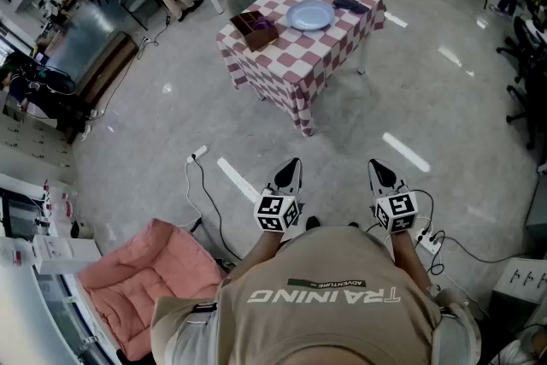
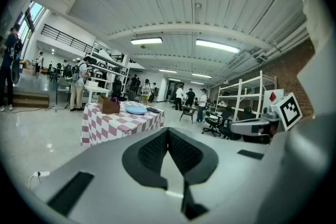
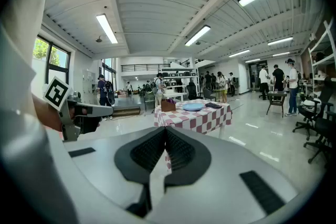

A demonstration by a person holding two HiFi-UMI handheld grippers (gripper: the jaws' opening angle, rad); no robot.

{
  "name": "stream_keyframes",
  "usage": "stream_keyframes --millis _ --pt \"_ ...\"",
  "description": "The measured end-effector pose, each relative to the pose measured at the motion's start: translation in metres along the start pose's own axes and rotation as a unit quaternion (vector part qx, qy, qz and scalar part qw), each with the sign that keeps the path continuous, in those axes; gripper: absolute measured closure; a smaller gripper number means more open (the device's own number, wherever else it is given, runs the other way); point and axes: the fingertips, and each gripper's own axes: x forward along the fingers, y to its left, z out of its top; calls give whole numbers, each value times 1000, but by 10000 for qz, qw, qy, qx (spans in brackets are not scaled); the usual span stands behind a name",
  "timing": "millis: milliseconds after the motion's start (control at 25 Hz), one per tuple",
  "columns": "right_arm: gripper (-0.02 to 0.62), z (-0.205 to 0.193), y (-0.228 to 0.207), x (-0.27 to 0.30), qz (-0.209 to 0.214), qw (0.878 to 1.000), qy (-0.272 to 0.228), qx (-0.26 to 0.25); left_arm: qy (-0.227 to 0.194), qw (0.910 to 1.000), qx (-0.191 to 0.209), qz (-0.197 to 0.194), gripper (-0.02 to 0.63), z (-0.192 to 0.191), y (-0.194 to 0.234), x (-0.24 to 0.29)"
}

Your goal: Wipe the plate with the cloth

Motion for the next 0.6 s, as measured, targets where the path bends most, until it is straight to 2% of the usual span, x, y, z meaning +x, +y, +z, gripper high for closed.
stream_keyframes --millis 160,360,600 --pt "578 0 -3 4 2 9998 -61 169 -7 10000 55 4 594 2 5 6" --pt "578 11 1 0 -53 9999 122 78 72 9999 72 -34 594 -1 5 4" --pt "577 8 6 0 -165 9998 -65 79 129 9999 54 -71 594 -4 11 2"
